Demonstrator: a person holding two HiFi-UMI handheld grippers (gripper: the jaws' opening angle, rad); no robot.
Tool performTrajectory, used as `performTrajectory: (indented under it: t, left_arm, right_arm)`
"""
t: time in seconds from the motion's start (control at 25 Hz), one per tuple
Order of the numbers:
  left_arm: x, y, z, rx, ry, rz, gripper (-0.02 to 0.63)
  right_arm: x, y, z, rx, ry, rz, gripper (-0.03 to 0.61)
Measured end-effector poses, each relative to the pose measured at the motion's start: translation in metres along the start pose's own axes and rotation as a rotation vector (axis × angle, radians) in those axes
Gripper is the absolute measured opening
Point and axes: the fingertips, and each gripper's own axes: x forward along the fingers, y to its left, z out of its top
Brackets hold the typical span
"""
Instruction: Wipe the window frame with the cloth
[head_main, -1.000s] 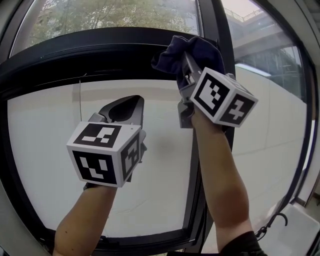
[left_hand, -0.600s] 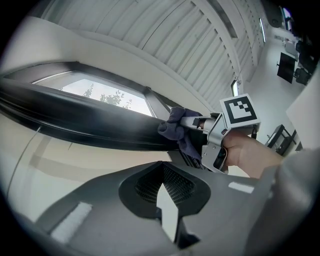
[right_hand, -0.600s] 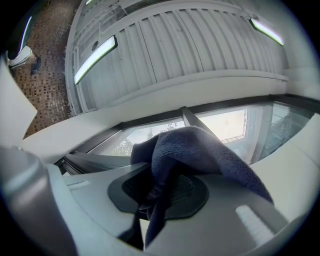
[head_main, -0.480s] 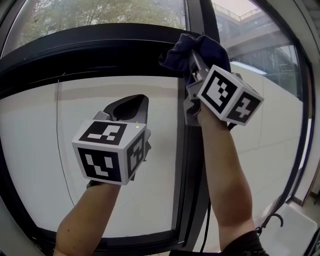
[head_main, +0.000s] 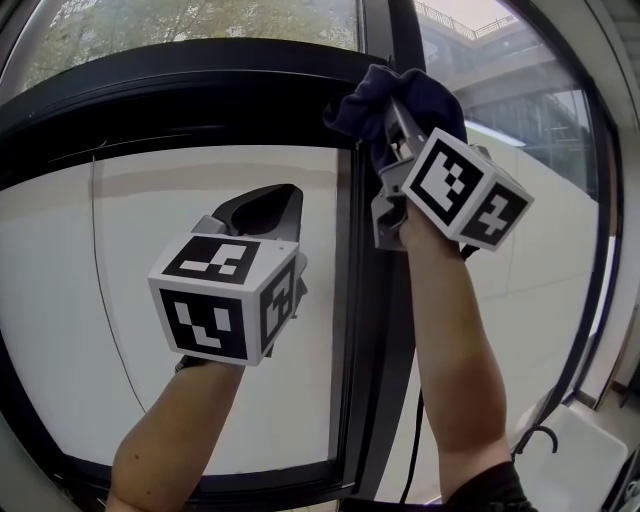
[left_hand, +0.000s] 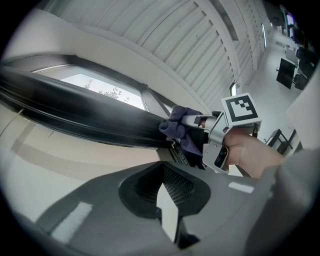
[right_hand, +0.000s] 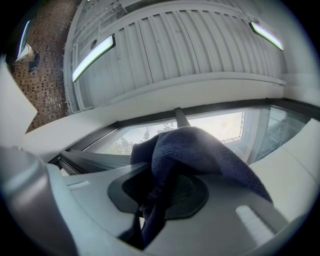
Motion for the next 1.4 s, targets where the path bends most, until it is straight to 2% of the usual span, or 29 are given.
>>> performTrajectory:
  t: [0.28, 0.92, 1.16, 1.28, 1.4]
  left_arm:
    - [0.005, -0.016, -0.003, -0.017, -0.002, -0.029, -0.006]
    - [0.005, -0.020, 0.001, -0.043, -0.001, -0.081, -0.006]
    - [-0.002, -0.020, -0.015, -0.073, 0.023, -0.091, -0.006]
    - [-0.008, -0.026, -0.019, -0.113, 0.027, -0.121, -0.006]
    - [-0.016, -0.032, -0.023, -0.103, 0.023, -0.130, -0.006]
  right_arm:
    - [-0.013, 0.000, 0.002, -0.024, 0.010, 0.007, 0.067]
    - [-0.013, -0.010, -0.009, -0.050, 0.077, -0.040, 0.067]
    - [-0.021, -0.013, -0.031, -0.035, 0.124, -0.059, 0.067]
    - [-0.029, -0.014, -0.039, -0.054, 0.140, -0.067, 0.067]
    - [-0.038, -0.014, -0.047, -0.048, 0.156, -0.070, 0.067]
